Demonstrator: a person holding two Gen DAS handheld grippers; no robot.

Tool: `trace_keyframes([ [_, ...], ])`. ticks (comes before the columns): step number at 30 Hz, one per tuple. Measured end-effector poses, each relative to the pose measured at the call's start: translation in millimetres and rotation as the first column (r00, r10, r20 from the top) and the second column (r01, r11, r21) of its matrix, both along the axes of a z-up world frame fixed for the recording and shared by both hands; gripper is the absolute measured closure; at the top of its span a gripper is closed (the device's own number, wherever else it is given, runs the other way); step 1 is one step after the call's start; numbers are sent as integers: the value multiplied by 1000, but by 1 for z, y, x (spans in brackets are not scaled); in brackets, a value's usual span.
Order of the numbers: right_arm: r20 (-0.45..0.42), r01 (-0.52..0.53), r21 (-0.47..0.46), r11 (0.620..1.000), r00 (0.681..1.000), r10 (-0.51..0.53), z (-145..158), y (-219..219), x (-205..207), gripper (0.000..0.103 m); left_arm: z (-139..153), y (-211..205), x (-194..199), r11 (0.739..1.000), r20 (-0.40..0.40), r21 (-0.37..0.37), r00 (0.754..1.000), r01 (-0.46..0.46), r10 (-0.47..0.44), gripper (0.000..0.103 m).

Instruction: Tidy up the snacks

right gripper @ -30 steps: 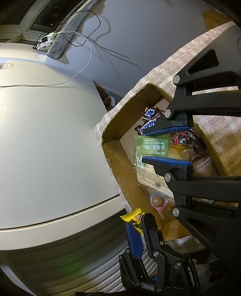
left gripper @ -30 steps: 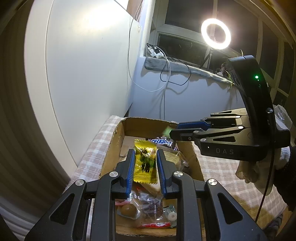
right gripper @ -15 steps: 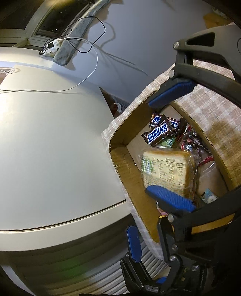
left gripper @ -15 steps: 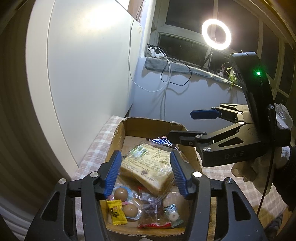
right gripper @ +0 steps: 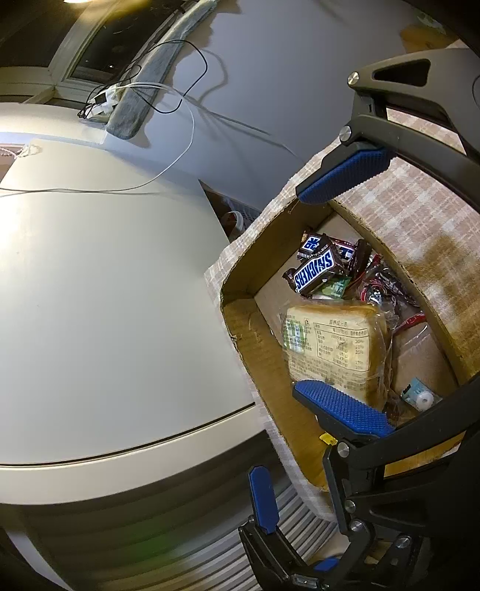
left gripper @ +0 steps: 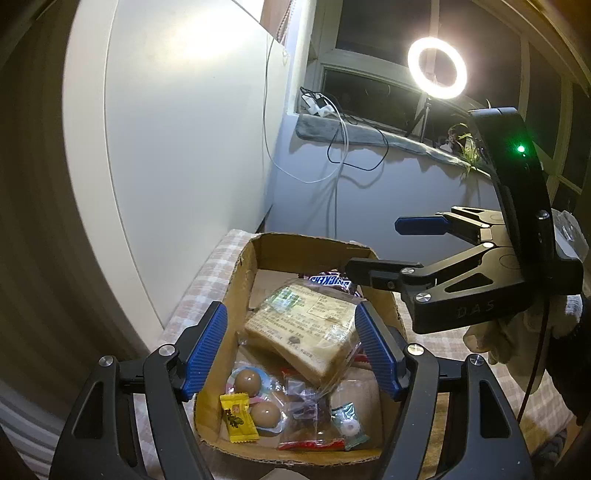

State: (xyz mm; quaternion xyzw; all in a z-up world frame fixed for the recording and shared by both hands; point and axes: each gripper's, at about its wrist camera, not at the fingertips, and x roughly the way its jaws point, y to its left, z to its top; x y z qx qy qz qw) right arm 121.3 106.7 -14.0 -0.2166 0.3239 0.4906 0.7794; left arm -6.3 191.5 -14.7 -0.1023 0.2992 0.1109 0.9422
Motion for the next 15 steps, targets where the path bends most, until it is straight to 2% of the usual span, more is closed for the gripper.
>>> trace_keyframes([
  [15, 16, 74, 58, 996, 997, -75, 10, -30, -14, 4, 8, -11, -12, 999, 13, 31, 1000, -22, 21, 31],
])
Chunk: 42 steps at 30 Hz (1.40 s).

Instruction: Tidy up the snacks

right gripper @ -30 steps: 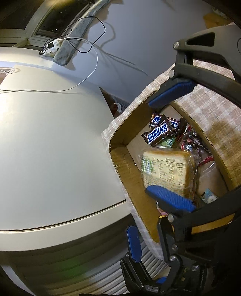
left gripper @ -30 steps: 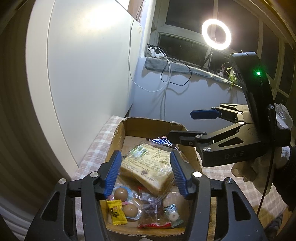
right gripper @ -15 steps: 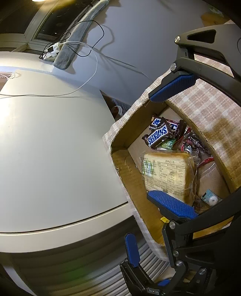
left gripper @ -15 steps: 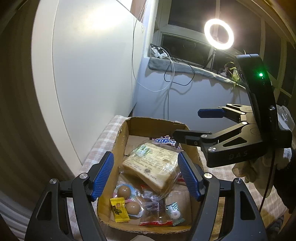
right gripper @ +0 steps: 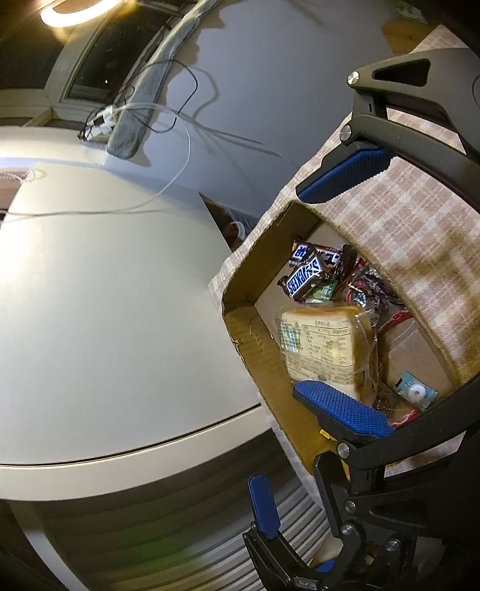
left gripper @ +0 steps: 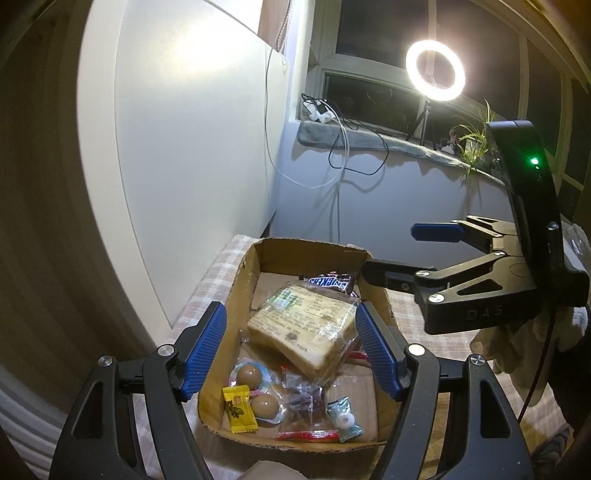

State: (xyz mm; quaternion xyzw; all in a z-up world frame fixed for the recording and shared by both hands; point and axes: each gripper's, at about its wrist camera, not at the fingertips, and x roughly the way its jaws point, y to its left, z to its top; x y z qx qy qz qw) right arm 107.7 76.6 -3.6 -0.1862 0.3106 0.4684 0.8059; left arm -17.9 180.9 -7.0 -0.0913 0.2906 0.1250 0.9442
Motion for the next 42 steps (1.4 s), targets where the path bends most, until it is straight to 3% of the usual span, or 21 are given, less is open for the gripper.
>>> trace_keyframes([
  [13, -27, 84, 106, 991, 996, -82, 13, -55, -33, 4, 9, -21, -27, 999, 30, 9, 999, -34, 34, 30],
  [16, -16, 104, 110, 988, 995, -103, 13, -64, -41, 4, 11, -27, -32, 999, 34, 16, 999, -40, 39, 21],
  [20, -6, 116, 106, 988, 993, -116, 11, -75, -52, 4, 11, -36, -39, 999, 36, 16, 999, -40, 39, 21],
  [30, -84, 146, 124, 981, 987, -137, 0, -104, -69, 0, 11, -47, -47, 998, 24, 13, 998, -55, 55, 21],
  [42, -84, 184, 114, 976, 981, -175, -5, -124, -74, 0, 12, -53, -52, 998, 24, 15, 998, -64, 63, 21],
])
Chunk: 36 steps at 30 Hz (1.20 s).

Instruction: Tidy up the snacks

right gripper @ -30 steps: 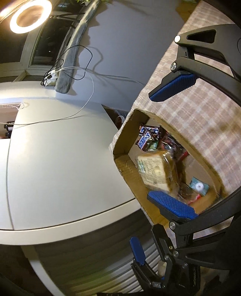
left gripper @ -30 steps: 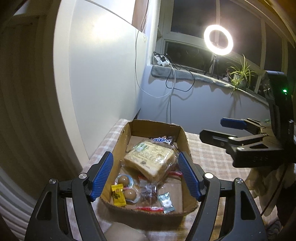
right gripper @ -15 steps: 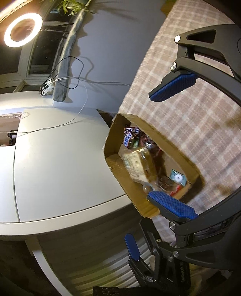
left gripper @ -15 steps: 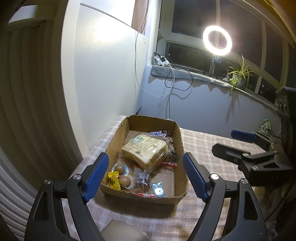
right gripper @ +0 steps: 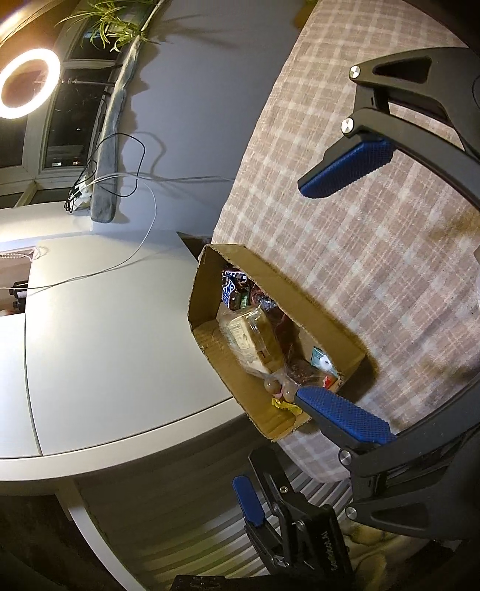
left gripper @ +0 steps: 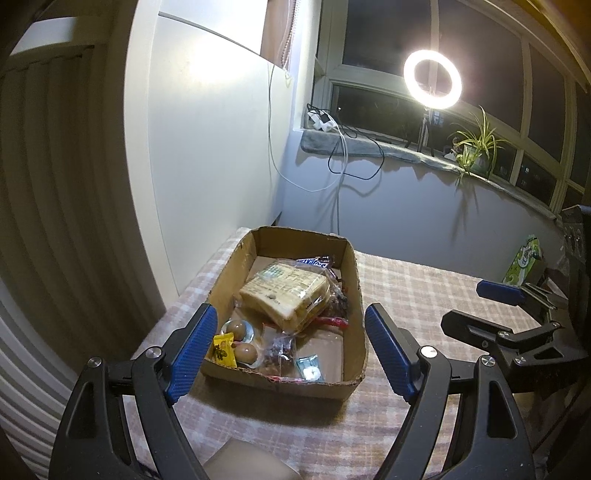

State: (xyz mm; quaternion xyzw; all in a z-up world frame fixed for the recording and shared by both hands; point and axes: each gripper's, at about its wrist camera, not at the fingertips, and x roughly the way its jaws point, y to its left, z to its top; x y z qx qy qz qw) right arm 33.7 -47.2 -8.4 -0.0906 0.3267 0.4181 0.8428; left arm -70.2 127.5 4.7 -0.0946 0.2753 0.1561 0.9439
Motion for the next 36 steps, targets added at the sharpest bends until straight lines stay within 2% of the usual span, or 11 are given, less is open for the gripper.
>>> trace_keyframes([
  [20, 10, -1, 7, 1000, 1000, 1, 4, -2, -3, 0, 3, -2, -2, 1000, 7, 4, 1000, -6, 6, 21],
  [36, 40, 62, -17, 998, 997, -61, 7, -9, -2, 0, 3, -5, -2, 1000, 4, 1, 1000, -4, 4, 21],
])
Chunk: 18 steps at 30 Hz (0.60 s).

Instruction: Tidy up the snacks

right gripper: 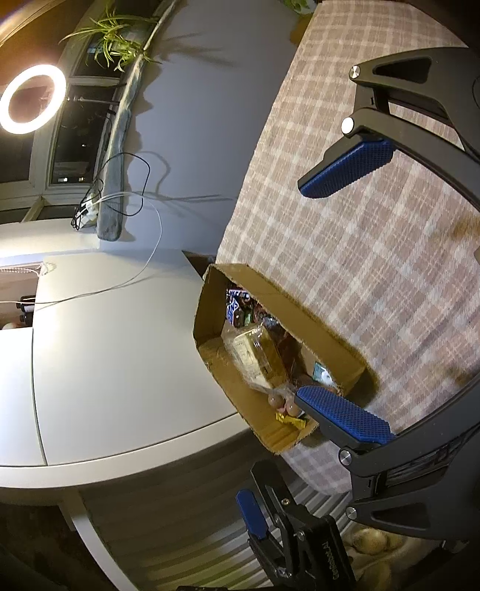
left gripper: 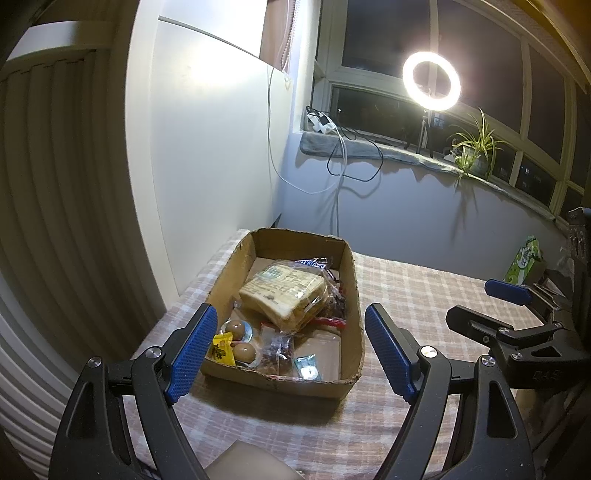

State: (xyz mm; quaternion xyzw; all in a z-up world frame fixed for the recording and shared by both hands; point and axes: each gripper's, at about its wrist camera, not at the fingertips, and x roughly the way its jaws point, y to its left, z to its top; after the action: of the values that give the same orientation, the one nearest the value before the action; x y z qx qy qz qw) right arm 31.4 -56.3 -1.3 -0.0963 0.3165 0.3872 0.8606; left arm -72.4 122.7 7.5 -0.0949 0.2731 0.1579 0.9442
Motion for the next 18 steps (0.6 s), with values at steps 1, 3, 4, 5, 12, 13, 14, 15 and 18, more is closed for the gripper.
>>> trace_keyframes([
  [1, 2, 4, -4, 1000, 1000, -4, -1, 0, 0, 0, 0, 0, 0, 1000, 0, 0, 1000, 0, 0, 21],
  [3, 8, 8, -12, 1000, 1000, -8, -1, 0, 1, 0, 0, 0, 0, 1000, 0, -1, 1000, 0, 0, 21],
  [4, 5, 9, -12, 1000, 1000, -9, -2, -1, 1, 0, 0, 0, 0, 1000, -1, 0, 1000, 0, 0, 21],
  [5, 2, 8, -11, 1000, 1000, -8, -3, -1, 2, 0, 0, -1, 0, 1000, -1, 0, 1000, 0, 0, 21],
  [12, -4, 1, -3, 1000, 1000, -1, -4, -3, 1, 0, 0, -1, 0, 1000, -1, 1, 1000, 0, 0, 21],
  [13, -4, -1, -2, 1000, 1000, 1, -3, -3, 1, 0, 0, -1, 0, 1000, -1, 0, 1000, 0, 0, 21],
  [14, -2, -2, -2, 1000, 1000, 2, -4, -2, 0, 0, 0, -2, 0, 1000, -1, 0, 1000, 1, -1, 21],
  [15, -1, -2, -2, 1000, 1000, 2, -4, -2, 0, 0, 0, -2, 0, 1000, -2, 1, 1000, 0, 0, 21],
  [18, -6, 1, -1, 1000, 1000, -1, -4, -2, 1, 0, -1, -2, 0, 1000, -3, 0, 1000, 2, -2, 21],
])
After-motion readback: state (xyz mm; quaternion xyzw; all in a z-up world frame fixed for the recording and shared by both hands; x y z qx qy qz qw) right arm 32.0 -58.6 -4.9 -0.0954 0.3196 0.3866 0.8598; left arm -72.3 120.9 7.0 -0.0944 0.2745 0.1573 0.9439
